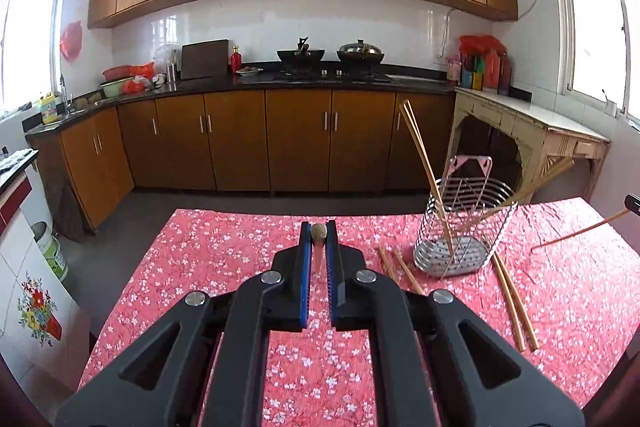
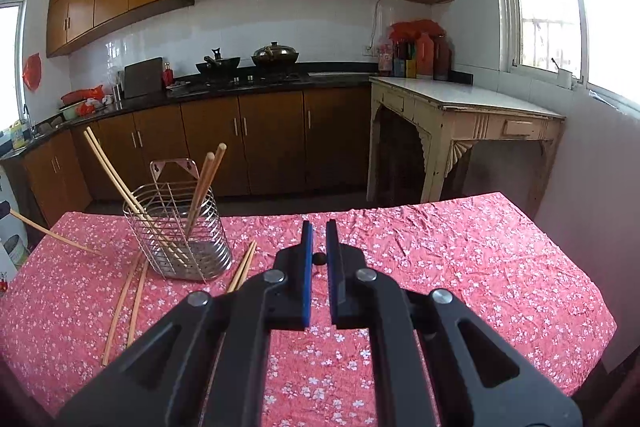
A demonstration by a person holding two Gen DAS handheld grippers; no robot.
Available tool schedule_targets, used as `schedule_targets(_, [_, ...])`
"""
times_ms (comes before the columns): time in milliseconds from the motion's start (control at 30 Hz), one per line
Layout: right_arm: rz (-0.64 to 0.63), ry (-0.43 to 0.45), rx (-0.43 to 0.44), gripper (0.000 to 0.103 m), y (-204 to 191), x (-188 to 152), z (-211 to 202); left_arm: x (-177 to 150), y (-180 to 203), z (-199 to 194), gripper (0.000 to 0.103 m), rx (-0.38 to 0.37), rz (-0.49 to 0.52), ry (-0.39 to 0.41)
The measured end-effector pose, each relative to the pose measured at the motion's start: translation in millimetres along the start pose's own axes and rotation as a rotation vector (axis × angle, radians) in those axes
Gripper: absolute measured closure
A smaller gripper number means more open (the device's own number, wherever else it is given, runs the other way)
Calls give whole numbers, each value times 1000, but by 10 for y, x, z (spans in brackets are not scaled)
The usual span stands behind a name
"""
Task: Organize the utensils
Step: 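Lift both held chopsticks and carry them over the wire holder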
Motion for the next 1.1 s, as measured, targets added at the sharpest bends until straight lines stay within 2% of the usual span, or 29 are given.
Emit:
schedule_targets(367, [49, 61, 74, 96, -19, 294, -174, 129, -42, -40, 96, 8, -12, 31])
schedule_targets(600, [80, 64, 164, 96, -87, 443, -321, 237, -6, -123, 96, -11, -20, 53])
schedule_targets(900, [111, 90, 346, 96, -482, 887, -522, 625, 247, -294, 96, -79, -26, 121])
schedule_targets(1000, [111, 125, 371, 96, -621, 1104, -543, 866, 419, -335, 96, -108, -32, 161])
schedule_targets(1100, [104, 171, 357, 96, -727, 1332, -506, 1109, 580, -339, 96, -136, -50, 206])
Point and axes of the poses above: each gripper's, at about its wrist camera, not at the fingertips, and z roughly the way its jaws point, y to its right, x to its top, the point moved 1 cm from there along z, roughly the way its jaws point, and after that the axes turned 8 degrees about y, right-handed, at the moved point
